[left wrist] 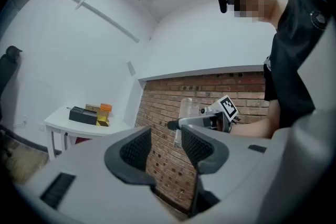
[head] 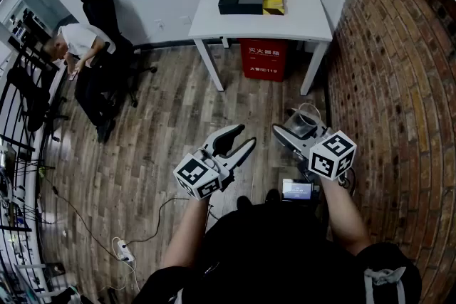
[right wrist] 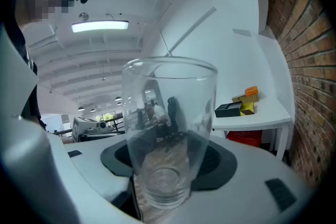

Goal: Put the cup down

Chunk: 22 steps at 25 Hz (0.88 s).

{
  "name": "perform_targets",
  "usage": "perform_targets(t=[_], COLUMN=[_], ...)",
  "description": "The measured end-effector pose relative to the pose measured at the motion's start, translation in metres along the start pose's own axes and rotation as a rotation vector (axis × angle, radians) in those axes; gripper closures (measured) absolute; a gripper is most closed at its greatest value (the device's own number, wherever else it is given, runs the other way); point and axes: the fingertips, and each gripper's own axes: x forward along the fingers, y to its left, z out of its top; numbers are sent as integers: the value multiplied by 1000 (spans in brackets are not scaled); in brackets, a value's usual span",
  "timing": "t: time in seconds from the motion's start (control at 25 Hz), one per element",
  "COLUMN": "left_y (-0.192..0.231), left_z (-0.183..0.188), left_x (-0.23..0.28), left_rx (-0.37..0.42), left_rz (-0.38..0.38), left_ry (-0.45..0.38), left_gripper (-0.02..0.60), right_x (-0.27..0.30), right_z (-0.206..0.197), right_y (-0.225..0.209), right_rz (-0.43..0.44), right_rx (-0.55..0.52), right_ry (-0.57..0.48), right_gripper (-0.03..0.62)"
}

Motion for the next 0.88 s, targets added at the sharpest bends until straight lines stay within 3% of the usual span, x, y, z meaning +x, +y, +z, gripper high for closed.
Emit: perform_targets(t=[0.88], left_y=[10], left_z=[0], left_x=[2], left_rx=[3], left_rz=[4], left_ry=[3], left_gripper=[411], right_x=[5], right_z=[-4], right_y=[-14], right_rz=[-11], right_rx=[59], right_ry=[-7], right_gripper=[322])
